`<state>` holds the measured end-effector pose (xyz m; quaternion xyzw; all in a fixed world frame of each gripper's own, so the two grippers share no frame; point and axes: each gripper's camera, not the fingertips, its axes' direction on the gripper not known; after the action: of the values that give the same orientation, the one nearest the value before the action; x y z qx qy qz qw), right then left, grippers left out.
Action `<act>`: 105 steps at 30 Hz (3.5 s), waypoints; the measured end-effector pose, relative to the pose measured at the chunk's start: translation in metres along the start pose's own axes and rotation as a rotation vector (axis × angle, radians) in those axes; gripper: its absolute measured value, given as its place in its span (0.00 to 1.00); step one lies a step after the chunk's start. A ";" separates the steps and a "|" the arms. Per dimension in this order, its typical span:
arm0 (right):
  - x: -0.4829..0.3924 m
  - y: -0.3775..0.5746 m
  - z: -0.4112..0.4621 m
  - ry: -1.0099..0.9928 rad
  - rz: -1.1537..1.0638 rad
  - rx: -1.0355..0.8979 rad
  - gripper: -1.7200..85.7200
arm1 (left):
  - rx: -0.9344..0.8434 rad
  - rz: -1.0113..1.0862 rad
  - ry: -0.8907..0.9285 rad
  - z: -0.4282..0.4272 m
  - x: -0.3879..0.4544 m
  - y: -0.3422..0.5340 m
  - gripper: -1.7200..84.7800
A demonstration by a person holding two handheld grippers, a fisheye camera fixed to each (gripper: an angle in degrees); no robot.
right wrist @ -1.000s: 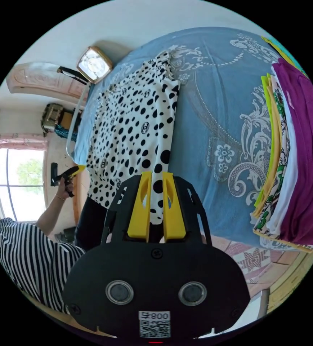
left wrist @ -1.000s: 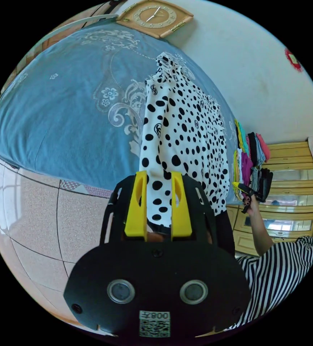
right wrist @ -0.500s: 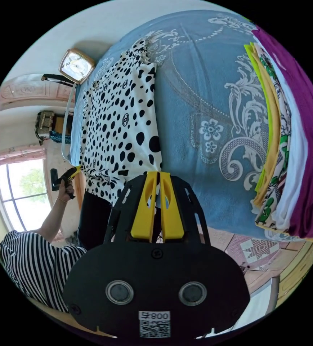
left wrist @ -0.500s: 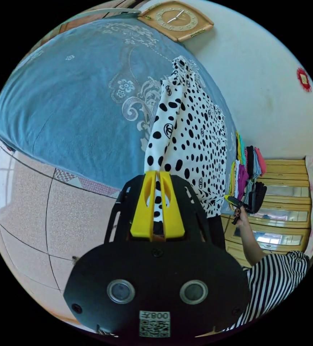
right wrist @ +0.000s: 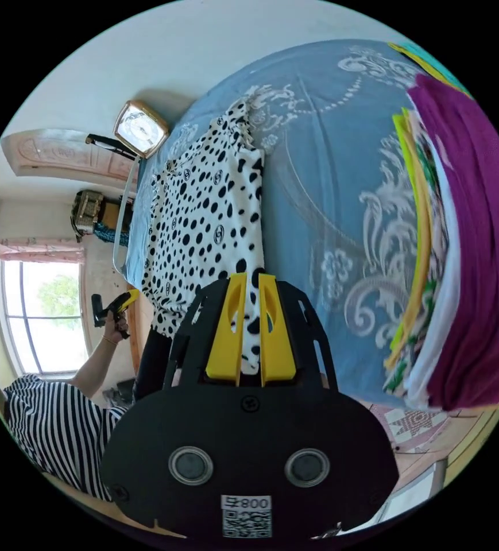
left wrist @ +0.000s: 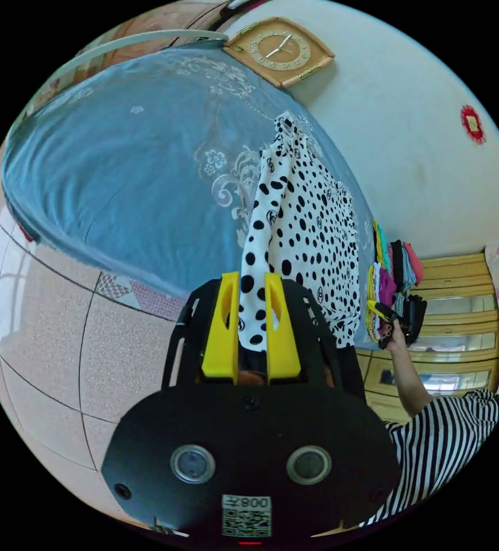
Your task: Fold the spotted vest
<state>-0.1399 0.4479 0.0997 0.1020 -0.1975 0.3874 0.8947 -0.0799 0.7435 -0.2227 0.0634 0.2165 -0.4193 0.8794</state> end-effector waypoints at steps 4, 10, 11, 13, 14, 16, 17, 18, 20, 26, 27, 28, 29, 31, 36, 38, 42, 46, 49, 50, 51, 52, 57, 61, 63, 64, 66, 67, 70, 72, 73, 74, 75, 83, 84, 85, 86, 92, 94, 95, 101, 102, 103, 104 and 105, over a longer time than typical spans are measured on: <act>-0.032 -0.052 0.008 0.138 -0.052 -0.019 0.08 | -0.007 0.157 -0.139 0.015 0.033 -0.044 0.11; -0.048 -0.092 0.019 0.208 -0.043 -0.014 0.08 | -0.026 0.131 -0.200 0.049 0.037 -0.088 0.10; -0.048 -0.094 0.023 0.209 -0.038 -0.030 0.08 | -0.059 0.131 -0.227 0.059 0.036 -0.091 0.10; -0.046 -0.096 0.041 0.229 -0.019 -0.094 0.07 | -0.114 0.127 -0.277 0.073 0.033 -0.091 0.09; -0.047 -0.094 0.041 0.235 -0.016 -0.078 0.07 | -0.105 0.131 -0.322 0.077 0.033 -0.088 0.07; -0.047 -0.085 0.038 0.217 -0.035 -0.061 0.05 | -0.107 0.155 -0.335 0.078 0.032 -0.084 0.05; -0.046 -0.083 0.037 0.214 -0.039 -0.062 0.04 | -0.101 0.162 -0.343 0.076 0.029 -0.082 0.04; -0.044 -0.080 0.035 0.217 -0.037 -0.066 0.04 | -0.091 0.164 -0.352 0.075 0.028 -0.081 0.04; -0.043 -0.075 0.029 0.232 -0.037 -0.055 0.03 | -0.054 0.153 -0.346 0.066 0.019 -0.078 0.04; -0.041 -0.063 0.029 0.241 -0.017 -0.080 0.03 | -0.064 0.094 -0.320 0.067 -0.005 -0.064 0.05; -0.040 -0.058 0.026 0.233 -0.004 -0.086 0.03 | -0.054 0.089 -0.315 0.065 -0.008 -0.061 0.06; -0.038 -0.050 0.021 0.247 0.013 -0.081 0.03 | -0.036 0.085 -0.280 0.059 -0.013 -0.054 0.07; -0.036 -0.044 0.018 0.254 0.016 -0.074 0.03 | -0.020 0.082 -0.247 0.051 -0.019 -0.043 0.08; -0.028 -0.014 0.004 0.240 0.034 -0.046 0.03 | 0.002 0.080 -0.207 0.040 -0.031 -0.023 0.09; -0.006 0.081 -0.013 0.099 0.052 -0.015 0.03 | -0.025 -0.004 -0.068 0.026 -0.079 0.053 0.11; 0.004 0.120 -0.009 0.033 0.072 -0.036 0.03 | -0.084 -0.074 0.010 0.035 -0.106 0.092 0.11; 0.031 0.210 -0.003 -0.153 0.182 0.000 0.05 | -0.099 -0.167 0.183 0.049 -0.139 0.134 0.12; 0.059 0.272 0.008 -0.323 0.289 0.049 0.08 | -0.036 -0.232 0.417 0.059 -0.168 0.156 0.14; 0.077 0.301 0.020 -0.399 0.340 0.065 0.09 | -0.052 -0.234 0.434 0.066 -0.181 0.165 0.15; 0.080 0.306 0.022 -0.405 0.350 0.069 0.09 | -0.071 -0.233 0.439 0.069 -0.185 0.168 0.15; 0.087 0.315 0.027 -0.423 0.366 0.078 0.10 | -0.080 -0.232 0.445 0.071 -0.187 0.170 0.16; 0.094 0.324 0.033 -0.447 0.383 0.086 0.10 | -0.097 -0.233 0.455 0.074 -0.191 0.174 0.16; 0.118 0.350 0.056 -0.506 0.437 0.092 0.11 | -0.120 -0.262 0.517 0.083 -0.204 0.187 0.16; 0.129 0.362 0.074 -0.532 0.446 0.072 0.11 | -0.121 -0.268 0.588 0.086 -0.210 0.193 0.13; 0.137 0.366 0.080 -0.541 0.458 0.073 0.10 | -0.123 -0.257 0.600 0.086 -0.210 0.196 0.12; 0.143 0.369 0.084 -0.568 0.466 0.083 0.10 | -0.125 -0.251 0.599 0.085 -0.210 0.198 0.10; 0.149 0.373 0.089 -0.619 0.462 0.095 0.08 | -0.122 -0.244 0.610 0.081 -0.211 0.201 0.07; 0.152 0.376 0.091 -0.645 0.453 0.097 0.07 | -0.114 -0.245 0.622 0.078 -0.212 0.204 0.06; 0.155 0.386 0.087 -0.693 0.412 0.114 0.04 | -0.088 -0.243 0.647 0.064 -0.213 0.212 0.05; 0.156 0.392 0.079 -0.720 0.383 0.126 0.03 | -0.061 -0.232 0.664 0.052 -0.213 0.216 0.05; 0.156 0.396 0.071 -0.724 0.363 0.138 0.03 | -0.046 -0.222 0.677 0.043 -0.212 0.219 0.05; 0.156 0.398 0.066 -0.725 0.352 0.145 0.03 | -0.034 -0.208 0.689 0.034 -0.211 0.222 0.05; 0.156 0.400 0.057 -0.736 0.327 0.161 0.03 | -0.029 -0.198 0.692 0.029 -0.210 0.223 0.04; 0.137 0.397 0.010 -0.751 0.147 0.221 0.02 | 0.063 -0.095 0.759 -0.025 -0.184 0.227 0.04; 0.133 0.396 0.006 -0.745 0.122 0.220 0.02 | 0.066 -0.089 0.760 -0.028 -0.182 0.227 0.04; 0.130 0.395 0.002 -0.742 0.102 0.221 0.02 | 0.071 -0.079 0.760 -0.033 -0.178 0.228 0.04; 0.128 0.395 0.000 -0.742 0.092 0.222 0.02 | 0.072 -0.069 0.762 -0.038 -0.174 0.229 0.04; 0.129 0.407 -0.013 -0.748 0.060 0.255 0.02 | 0.081 -0.048 0.786 -0.055 -0.159 0.239 0.04; 0.132 0.414 -0.017 -0.746 0.054 0.258 0.02 | 0.080 -0.040 0.794 -0.060 -0.156 0.242 0.04; 0.132 0.416 -0.018 -0.743 0.052 0.258 0.02 | 0.080 -0.040 0.798 -0.063 -0.154 0.245 0.04; 0.140 0.435 -0.018 -0.714 0.050 0.233 0.02 | 0.036 -0.050 0.786 -0.070 -0.144 0.257 0.04; 0.142 0.438 -0.016 -0.714 0.058 0.229 0.02 | 0.032 -0.056 0.790 -0.070 -0.144 0.258 0.04; 0.145 0.441 -0.012 -0.713 0.067 0.226 0.02 | 0.030 -0.067 0.797 -0.070 -0.143 0.259 0.04; 0.147 0.441 -0.011 -0.713 0.072 0.224 0.02 | 0.032 -0.080 0.801 -0.070 -0.142 0.260 0.04; 0.150 0.441 -0.007 -0.712 0.084 0.226 0.02 | 0.034 -0.086 0.803 -0.070 -0.141 0.259 0.04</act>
<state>-0.3683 0.8481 0.1714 0.3201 -0.4562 0.3834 0.7365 0.0172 1.0303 -0.2427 0.2278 0.5383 -0.4010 0.7054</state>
